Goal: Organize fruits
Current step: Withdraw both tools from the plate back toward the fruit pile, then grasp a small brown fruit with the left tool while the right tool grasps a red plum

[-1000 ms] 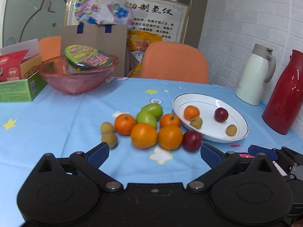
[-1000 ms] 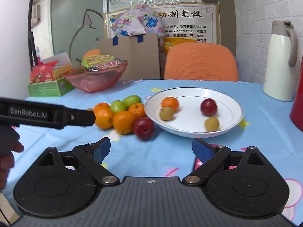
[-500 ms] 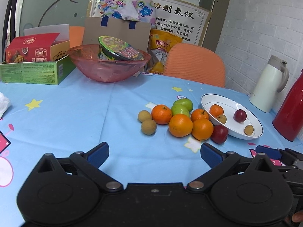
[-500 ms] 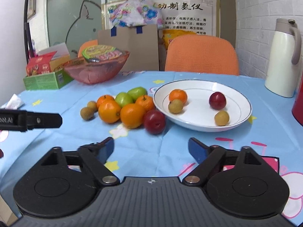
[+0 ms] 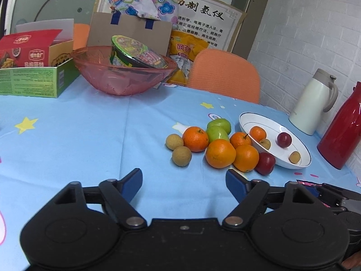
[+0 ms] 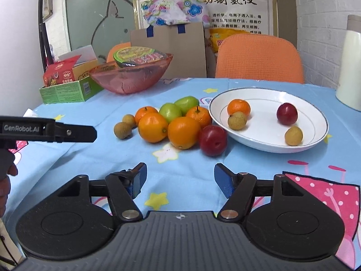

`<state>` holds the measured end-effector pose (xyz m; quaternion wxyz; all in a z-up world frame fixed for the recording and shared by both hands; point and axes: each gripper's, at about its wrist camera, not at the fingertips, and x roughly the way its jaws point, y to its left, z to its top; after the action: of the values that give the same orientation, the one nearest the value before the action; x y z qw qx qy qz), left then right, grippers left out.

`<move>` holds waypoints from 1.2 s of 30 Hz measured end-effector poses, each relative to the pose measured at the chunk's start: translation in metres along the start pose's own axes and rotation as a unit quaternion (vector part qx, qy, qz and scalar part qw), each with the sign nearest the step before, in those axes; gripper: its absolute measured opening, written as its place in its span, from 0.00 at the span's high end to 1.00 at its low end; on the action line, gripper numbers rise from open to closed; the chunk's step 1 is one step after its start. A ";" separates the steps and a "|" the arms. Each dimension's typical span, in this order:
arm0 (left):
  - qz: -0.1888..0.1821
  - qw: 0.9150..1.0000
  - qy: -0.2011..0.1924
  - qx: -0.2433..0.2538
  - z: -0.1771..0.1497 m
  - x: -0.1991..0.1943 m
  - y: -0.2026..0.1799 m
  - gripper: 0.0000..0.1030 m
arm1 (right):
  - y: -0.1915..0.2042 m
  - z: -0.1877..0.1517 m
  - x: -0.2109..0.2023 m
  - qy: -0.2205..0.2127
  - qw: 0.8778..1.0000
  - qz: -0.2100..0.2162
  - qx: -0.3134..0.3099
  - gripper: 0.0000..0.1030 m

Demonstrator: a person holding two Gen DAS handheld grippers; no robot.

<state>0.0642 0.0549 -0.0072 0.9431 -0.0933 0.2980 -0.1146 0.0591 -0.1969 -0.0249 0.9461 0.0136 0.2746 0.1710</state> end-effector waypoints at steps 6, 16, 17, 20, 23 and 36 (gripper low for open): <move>-0.006 1.000 -0.001 0.022 0.021 0.021 -0.001 0.11 | -0.003 0.004 0.006 0.002 1.000 -0.027 -0.001 0.00; -0.006 0.999 0.040 0.014 0.024 0.061 0.004 0.11 | -0.020 0.012 0.017 0.005 0.998 -0.048 0.029 0.04; -0.007 0.999 0.042 0.011 0.025 0.062 0.005 0.12 | -0.021 0.012 0.018 0.005 0.998 -0.050 0.029 0.07; -0.009 0.999 0.045 0.011 0.027 0.065 0.005 0.13 | -0.024 0.013 0.023 0.008 0.998 -0.053 0.032 0.13; -0.013 0.999 0.050 0.010 0.027 0.068 0.005 0.13 | -0.028 0.014 0.028 0.014 0.998 -0.046 0.040 0.21; -0.016 0.998 0.055 0.016 0.026 0.075 0.004 0.13 | -0.032 0.023 0.040 0.016 0.998 -0.043 0.036 0.27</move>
<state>0.1395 0.0412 -0.0283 0.9245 -0.0768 0.3464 -0.1391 0.1131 -0.2126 -0.0300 0.9469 0.0330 0.2964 0.1204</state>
